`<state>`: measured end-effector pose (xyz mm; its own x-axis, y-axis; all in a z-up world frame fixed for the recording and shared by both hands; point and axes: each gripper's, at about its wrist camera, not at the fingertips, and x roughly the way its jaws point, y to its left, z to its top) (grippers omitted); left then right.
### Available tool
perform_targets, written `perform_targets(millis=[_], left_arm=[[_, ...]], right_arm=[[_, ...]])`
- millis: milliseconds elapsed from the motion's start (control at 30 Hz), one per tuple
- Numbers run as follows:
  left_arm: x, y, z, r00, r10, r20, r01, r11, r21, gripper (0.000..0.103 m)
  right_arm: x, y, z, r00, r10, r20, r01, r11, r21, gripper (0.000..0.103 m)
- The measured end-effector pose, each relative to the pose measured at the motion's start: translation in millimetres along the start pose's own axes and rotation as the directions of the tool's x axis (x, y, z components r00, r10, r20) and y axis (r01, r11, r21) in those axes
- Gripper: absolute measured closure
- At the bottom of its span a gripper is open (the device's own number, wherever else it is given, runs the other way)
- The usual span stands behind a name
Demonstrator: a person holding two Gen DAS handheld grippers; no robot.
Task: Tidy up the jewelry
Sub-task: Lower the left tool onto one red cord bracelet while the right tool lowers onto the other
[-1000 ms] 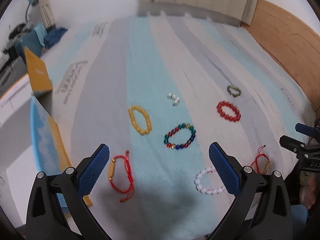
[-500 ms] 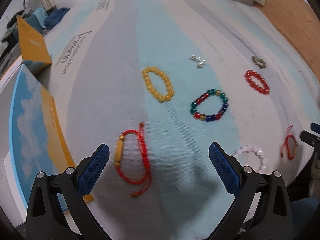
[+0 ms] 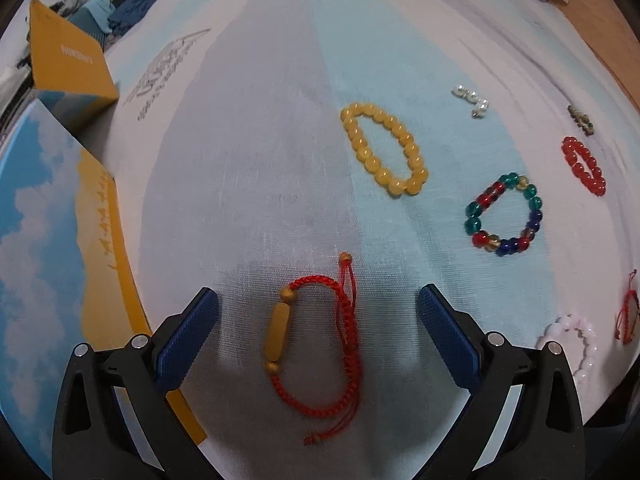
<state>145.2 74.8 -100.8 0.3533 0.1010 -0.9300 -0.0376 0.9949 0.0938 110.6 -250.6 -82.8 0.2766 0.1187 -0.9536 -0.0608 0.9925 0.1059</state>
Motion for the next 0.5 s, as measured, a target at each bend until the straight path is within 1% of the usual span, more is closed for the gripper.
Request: perform_targets(millis=[100, 167, 300, 367, 500], left_arm=[[3.6, -2.1, -0.2, 1.0, -0.002, -0.009, 0.002, 1.0, 0.008, 0.006], [5.2, -2.9, -0.6, 1.0, -0.002, -0.011, 0.002, 1.0, 0.009, 0.006], [5.7, -3.6, -3.1, 1.0, -0.006, -0.011, 0.006, 1.0, 0.011, 0.01], [7.0, -1.4, -3.4, 1.0, -0.01, -0.01, 0.01, 1.0, 0.008, 0.012], [6.6, -2.2, -3.0, 1.0, -0.017, -0.012, 0.017, 1.0, 0.013, 0.017]], right_arm=[[7.0, -0.5, 1.8, 0.999, 0.016, -0.031, -0.016, 1.0, 0.006, 0.011], [10.1, -0.1, 2.7, 0.999, 0.026, -0.045, -0.026, 1.0, 0.005, 0.015], [16.2, -1.2, 2.4, 0.997, 0.029, -0.068, -0.029, 1.0, 0.01, 0.016], [20.2, -2.0, 3.6, 0.996, 0.037, -0.082, -0.036, 0.999, 0.016, 0.021], [30.7, -4.7, 3.9, 0.992, 0.031, -0.118, -0.028, 0.999, 0.029, 0.025]])
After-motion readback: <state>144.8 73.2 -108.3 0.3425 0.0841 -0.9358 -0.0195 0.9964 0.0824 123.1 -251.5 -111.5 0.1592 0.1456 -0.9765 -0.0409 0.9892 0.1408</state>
